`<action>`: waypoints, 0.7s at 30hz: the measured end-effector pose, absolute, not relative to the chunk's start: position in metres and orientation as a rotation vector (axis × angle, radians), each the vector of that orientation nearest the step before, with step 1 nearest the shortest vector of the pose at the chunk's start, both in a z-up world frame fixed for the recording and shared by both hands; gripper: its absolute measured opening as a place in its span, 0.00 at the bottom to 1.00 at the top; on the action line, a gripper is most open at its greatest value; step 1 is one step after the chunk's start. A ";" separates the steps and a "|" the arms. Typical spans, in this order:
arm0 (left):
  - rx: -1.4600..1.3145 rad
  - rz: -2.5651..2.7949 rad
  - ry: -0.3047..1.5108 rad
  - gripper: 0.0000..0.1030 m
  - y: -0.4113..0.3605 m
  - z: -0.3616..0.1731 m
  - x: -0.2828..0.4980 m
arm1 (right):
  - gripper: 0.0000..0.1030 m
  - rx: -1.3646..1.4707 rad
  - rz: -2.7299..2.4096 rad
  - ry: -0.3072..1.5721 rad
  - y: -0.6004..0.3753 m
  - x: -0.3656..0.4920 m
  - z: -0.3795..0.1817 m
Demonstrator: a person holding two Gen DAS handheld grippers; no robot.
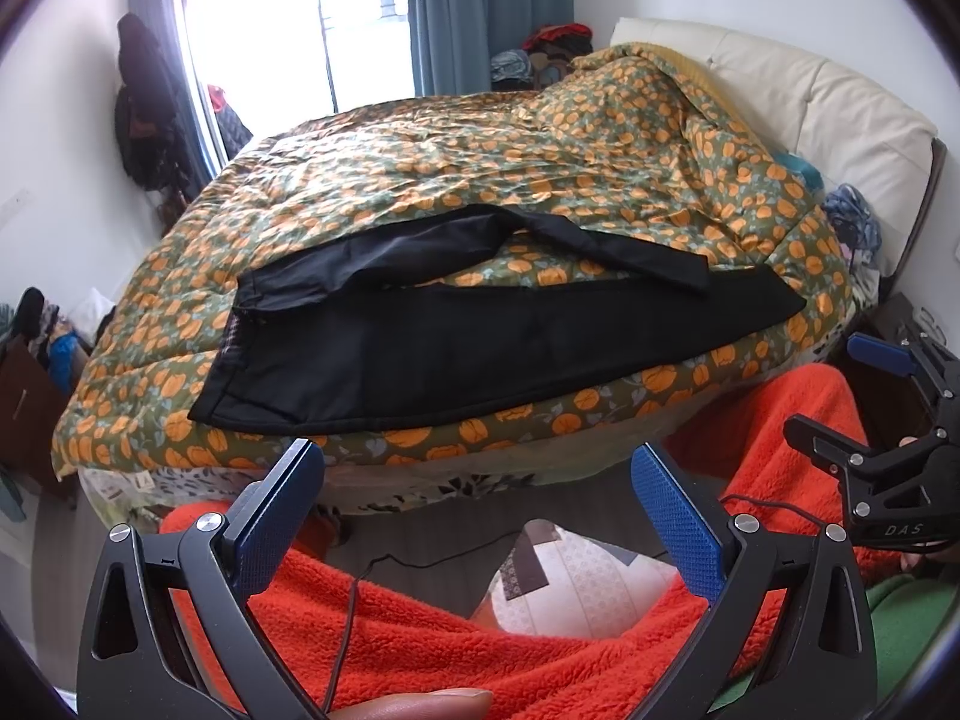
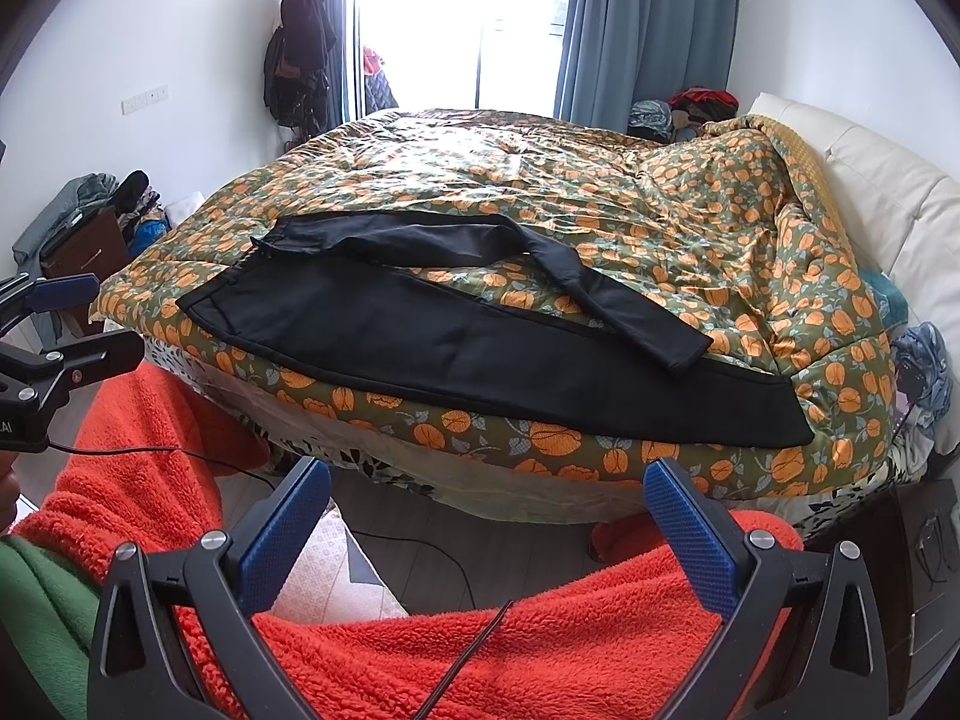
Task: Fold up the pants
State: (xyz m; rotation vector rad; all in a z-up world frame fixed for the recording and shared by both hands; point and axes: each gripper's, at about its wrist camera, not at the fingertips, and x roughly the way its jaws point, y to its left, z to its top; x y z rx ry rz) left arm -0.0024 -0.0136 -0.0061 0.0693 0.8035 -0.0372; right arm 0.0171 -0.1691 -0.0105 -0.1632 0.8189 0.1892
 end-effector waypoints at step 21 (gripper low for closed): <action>0.069 -0.037 0.806 0.99 -0.014 -0.006 -0.001 | 1.00 -0.164 0.189 0.822 -0.170 0.018 -0.011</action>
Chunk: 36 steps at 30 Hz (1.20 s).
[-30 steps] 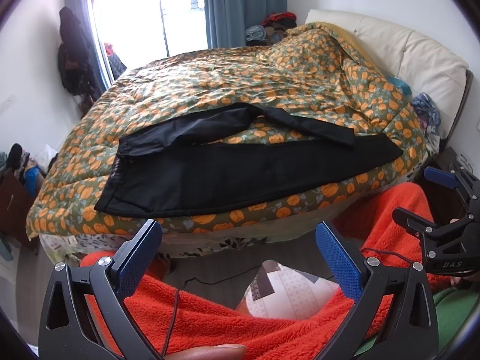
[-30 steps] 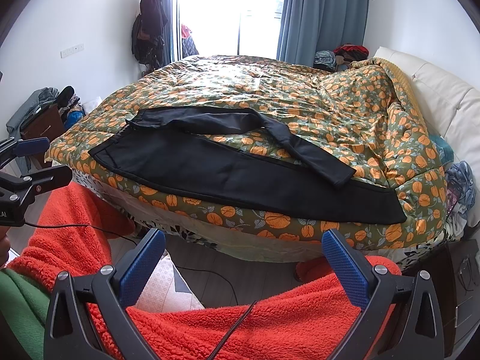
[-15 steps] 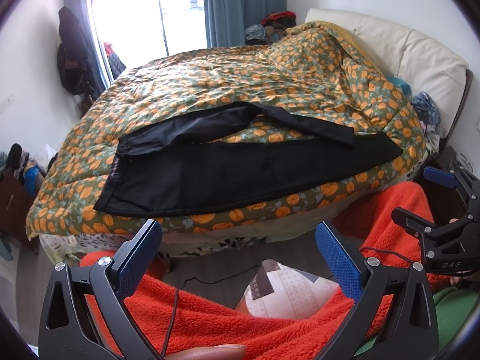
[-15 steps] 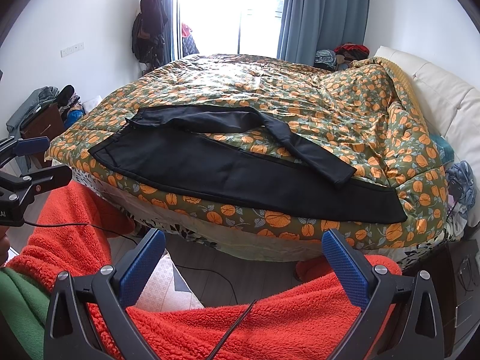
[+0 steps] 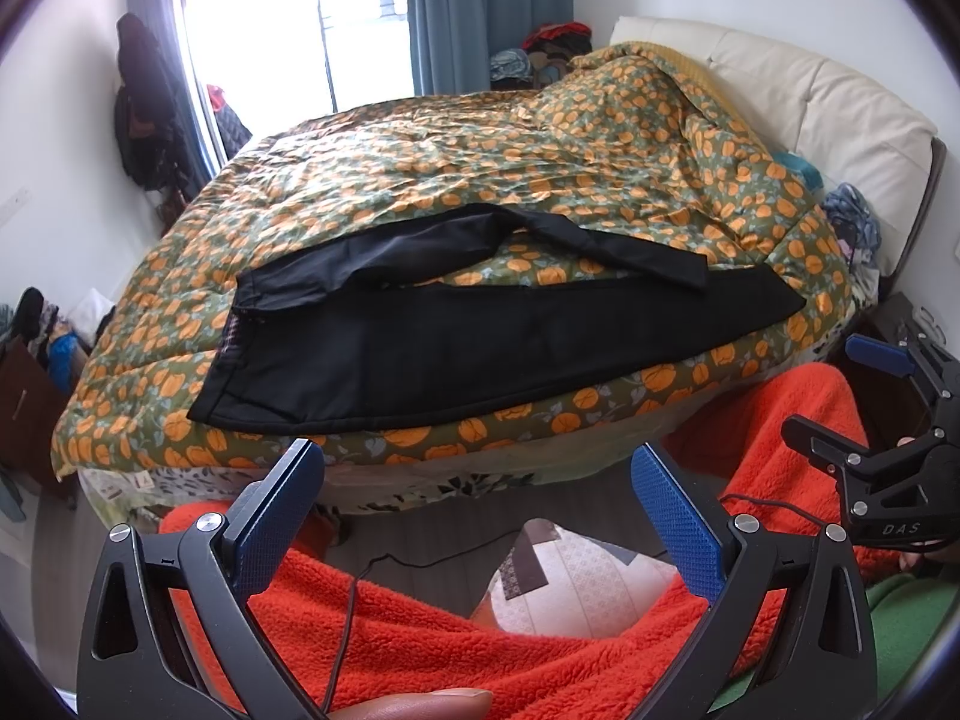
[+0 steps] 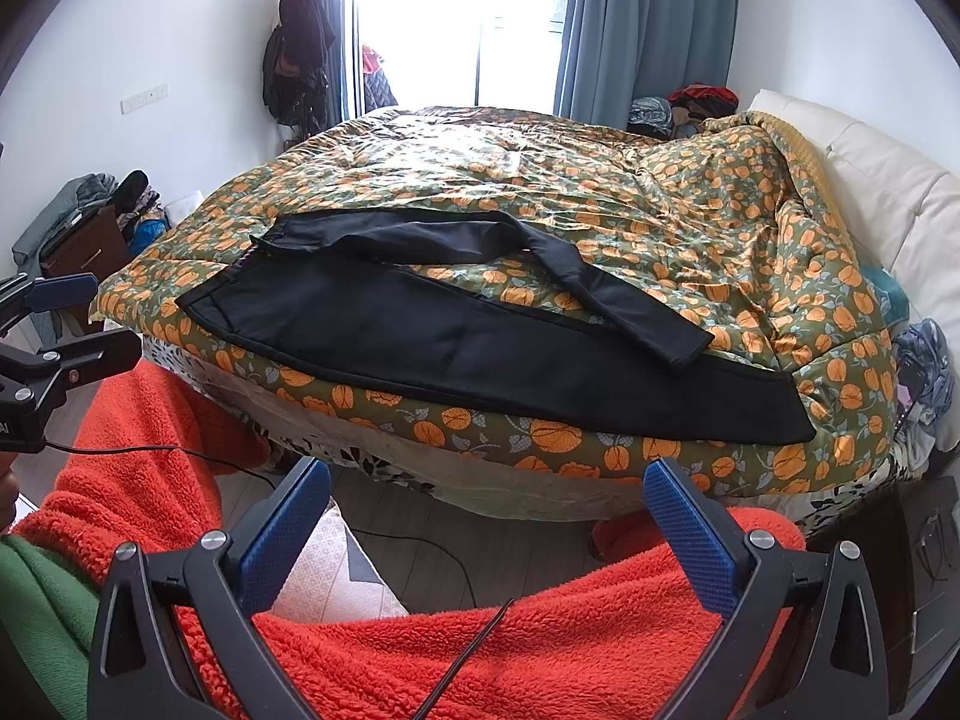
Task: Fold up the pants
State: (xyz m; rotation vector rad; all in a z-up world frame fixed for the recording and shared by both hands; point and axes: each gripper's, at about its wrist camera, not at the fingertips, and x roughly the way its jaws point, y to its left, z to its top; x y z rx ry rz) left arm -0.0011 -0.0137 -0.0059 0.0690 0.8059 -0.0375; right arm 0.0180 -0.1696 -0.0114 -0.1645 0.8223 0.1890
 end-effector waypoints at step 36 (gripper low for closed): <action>0.071 -0.037 0.808 0.99 -0.016 -0.008 -0.001 | 1.00 -0.164 0.188 0.826 -0.171 0.018 -0.013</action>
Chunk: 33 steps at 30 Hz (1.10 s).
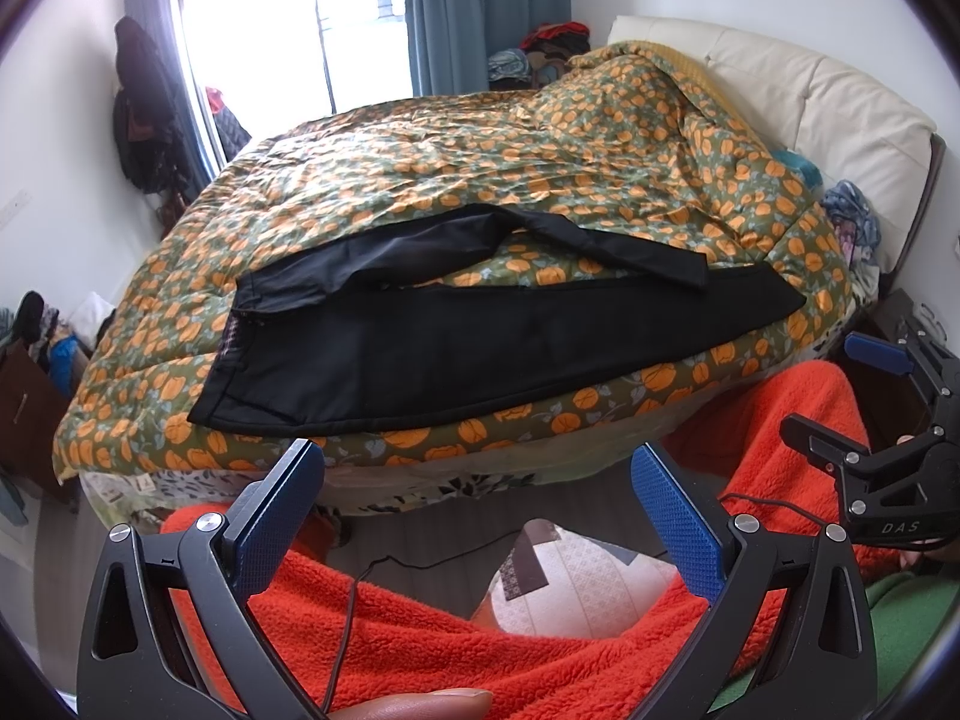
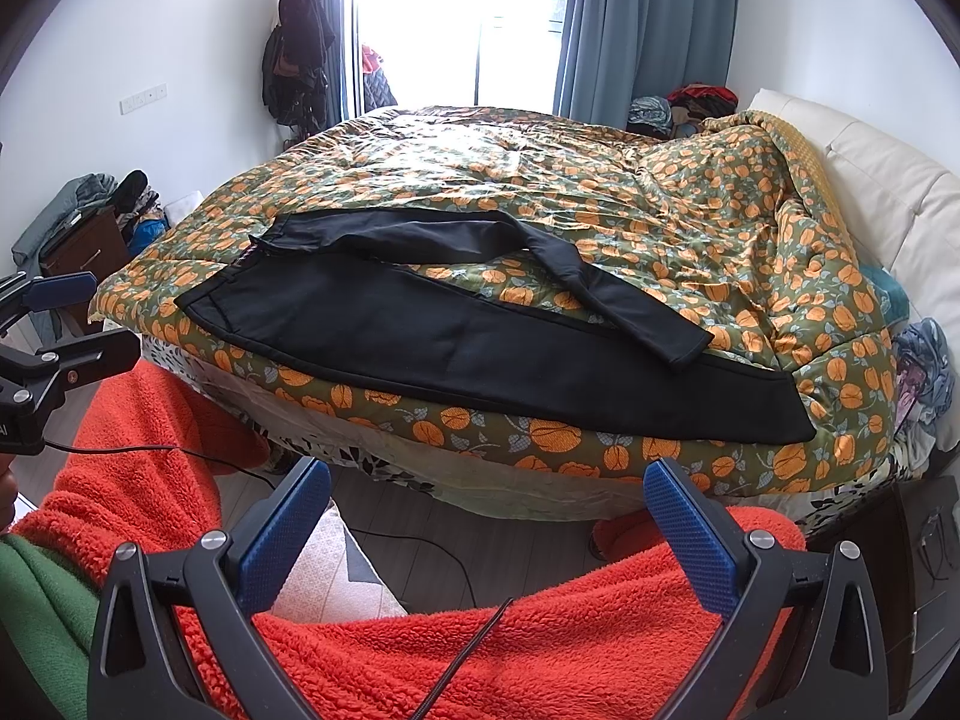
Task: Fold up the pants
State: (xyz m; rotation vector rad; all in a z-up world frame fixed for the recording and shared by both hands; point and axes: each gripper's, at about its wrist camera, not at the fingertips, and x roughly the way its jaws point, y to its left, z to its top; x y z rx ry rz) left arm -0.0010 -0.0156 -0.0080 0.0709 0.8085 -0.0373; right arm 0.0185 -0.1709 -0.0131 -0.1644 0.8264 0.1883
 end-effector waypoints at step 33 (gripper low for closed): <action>0.073 -0.036 0.809 0.99 -0.017 -0.008 -0.001 | 1.00 -0.165 0.189 0.828 -0.172 0.019 -0.015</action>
